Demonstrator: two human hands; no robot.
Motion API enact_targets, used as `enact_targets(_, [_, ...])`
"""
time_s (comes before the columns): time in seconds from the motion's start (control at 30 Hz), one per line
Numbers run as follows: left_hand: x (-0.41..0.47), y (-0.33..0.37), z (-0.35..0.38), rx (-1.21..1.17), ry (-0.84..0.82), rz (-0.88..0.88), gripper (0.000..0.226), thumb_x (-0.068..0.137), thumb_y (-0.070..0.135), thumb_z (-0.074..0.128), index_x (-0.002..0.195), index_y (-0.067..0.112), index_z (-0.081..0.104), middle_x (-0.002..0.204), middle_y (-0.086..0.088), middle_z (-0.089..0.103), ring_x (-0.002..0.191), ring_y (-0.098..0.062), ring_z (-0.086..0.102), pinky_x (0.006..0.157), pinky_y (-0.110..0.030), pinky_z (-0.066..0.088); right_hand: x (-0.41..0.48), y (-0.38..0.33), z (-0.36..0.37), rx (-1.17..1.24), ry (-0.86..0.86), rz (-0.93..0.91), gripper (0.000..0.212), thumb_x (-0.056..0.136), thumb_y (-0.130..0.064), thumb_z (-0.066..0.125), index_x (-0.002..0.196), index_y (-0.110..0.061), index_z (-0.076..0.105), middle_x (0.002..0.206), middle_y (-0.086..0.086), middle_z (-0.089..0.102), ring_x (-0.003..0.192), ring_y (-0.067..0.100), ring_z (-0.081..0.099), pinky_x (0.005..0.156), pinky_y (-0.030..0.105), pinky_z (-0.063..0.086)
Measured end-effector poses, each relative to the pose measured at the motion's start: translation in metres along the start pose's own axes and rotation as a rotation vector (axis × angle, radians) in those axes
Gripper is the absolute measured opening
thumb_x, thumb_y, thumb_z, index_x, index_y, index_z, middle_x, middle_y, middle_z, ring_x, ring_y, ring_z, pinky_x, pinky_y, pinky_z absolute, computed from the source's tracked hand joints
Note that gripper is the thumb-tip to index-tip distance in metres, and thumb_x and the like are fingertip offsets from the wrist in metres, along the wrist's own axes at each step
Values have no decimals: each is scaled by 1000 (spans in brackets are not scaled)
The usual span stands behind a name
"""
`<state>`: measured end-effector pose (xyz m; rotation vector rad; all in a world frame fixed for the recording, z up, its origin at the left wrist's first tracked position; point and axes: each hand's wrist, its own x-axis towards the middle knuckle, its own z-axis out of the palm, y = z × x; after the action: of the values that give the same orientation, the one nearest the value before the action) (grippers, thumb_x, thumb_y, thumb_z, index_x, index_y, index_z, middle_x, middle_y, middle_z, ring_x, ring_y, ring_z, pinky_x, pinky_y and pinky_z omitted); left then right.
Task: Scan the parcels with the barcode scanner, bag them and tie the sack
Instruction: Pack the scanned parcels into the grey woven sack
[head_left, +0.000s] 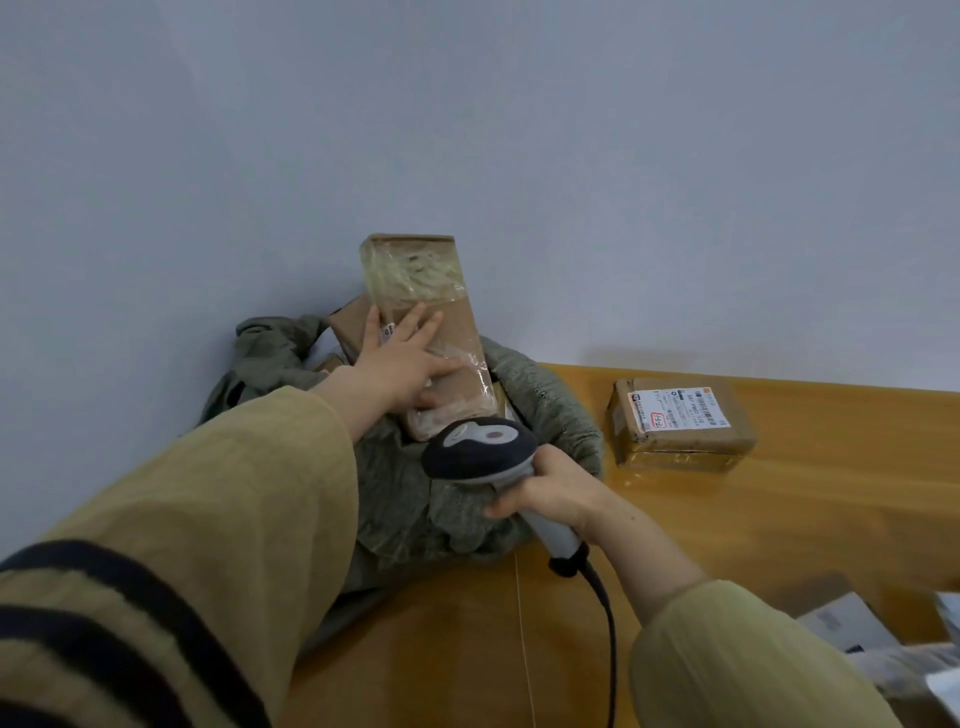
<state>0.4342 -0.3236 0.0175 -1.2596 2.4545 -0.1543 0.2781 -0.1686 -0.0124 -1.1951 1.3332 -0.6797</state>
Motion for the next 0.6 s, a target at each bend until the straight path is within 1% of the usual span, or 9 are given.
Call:
enact_targets(0.1, [-2, 1, 0, 12, 20, -8, 65, 91, 46, 52, 146, 47, 17, 158, -6, -18, 142, -25, -26, 108, -64, -14, -10, 0, -9, 79, -149, -68, 45, 71, -1, 71, 110, -23, 61, 107, 3, 69, 106, 18, 62, 91, 26, 48])
enact_targets(0.13, [-3, -1, -1, 21, 26, -13, 68, 91, 46, 53, 147, 46, 14, 157, -7, -19, 142, -25, -26, 108, -63, -14, -13, 0, -13, 100, -193, -101, 50, 68, -5, 71, 115, -20, 59, 108, 5, 70, 107, 19, 62, 89, 28, 49])
enact_targets(0.2, [-8, -5, -3, 32, 23, -20, 74, 90, 46, 55, 148, 44, 8, 157, -8, -20, 143, -23, -24, 108, -62, -13, -15, 3, -25, 179, -181, -172, 60, 62, -14, 74, 119, -13, 58, 107, 8, 70, 107, 25, 63, 89, 37, 48])
enact_targets(0.27, [-18, -10, -6, 32, 9, -15, 80, 89, 48, 56, 150, 41, 5, 158, -8, -17, 145, -22, -18, 109, -60, -11, -13, 7, -40, 355, -114, -227, 63, 57, -17, 79, 116, -6, 59, 103, 11, 71, 102, 31, 63, 89, 47, 48])
enact_targets(0.3, [-24, -11, -6, 38, -1, -7, 81, 88, 50, 56, 150, 39, 4, 158, -8, -16, 146, -22, -15, 110, -60, -9, -11, 9, -48, 461, -104, -237, 64, 55, -16, 82, 114, -4, 61, 101, 13, 71, 96, 30, 65, 86, 48, 50])
enact_targets(0.4, [-38, -7, -1, 87, -17, 9, 81, 90, 49, 53, 151, 33, 2, 158, -8, -18, 146, -22, -14, 113, -60, -6, -3, 12, -58, 660, -193, -241, 64, 49, -17, 90, 107, -4, 66, 98, 16, 72, 78, 24, 65, 71, 40, 56])
enact_targets(0.47, [-40, -4, 3, 113, -13, 48, 82, 89, 48, 56, 151, 33, 4, 157, -7, -19, 145, -22, -15, 114, -57, -7, 4, 10, -51, 738, -318, -229, 56, 54, -11, 88, 106, -2, 68, 99, 19, 71, 82, 26, 66, 76, 45, 57])
enact_targets(0.53, [-38, -1, 1, 125, -33, 125, 82, 87, 42, 61, 151, 34, 9, 159, -6, -14, 146, -20, -11, 115, -53, -8, 11, 1, -44, 774, -380, -242, 51, 60, -3, 82, 109, 0, 68, 101, 21, 70, 91, 30, 67, 79, 48, 57])
enact_targets(0.6, [-39, 1, -4, 113, -45, 196, 78, 86, 36, 64, 149, 34, 19, 160, -3, 6, 147, -20, 3, 116, -46, -4, 21, -8, -49, 731, -275, -224, 47, 58, 1, 78, 104, 2, 69, 101, 21, 69, 92, 29, 68, 75, 40, 58])
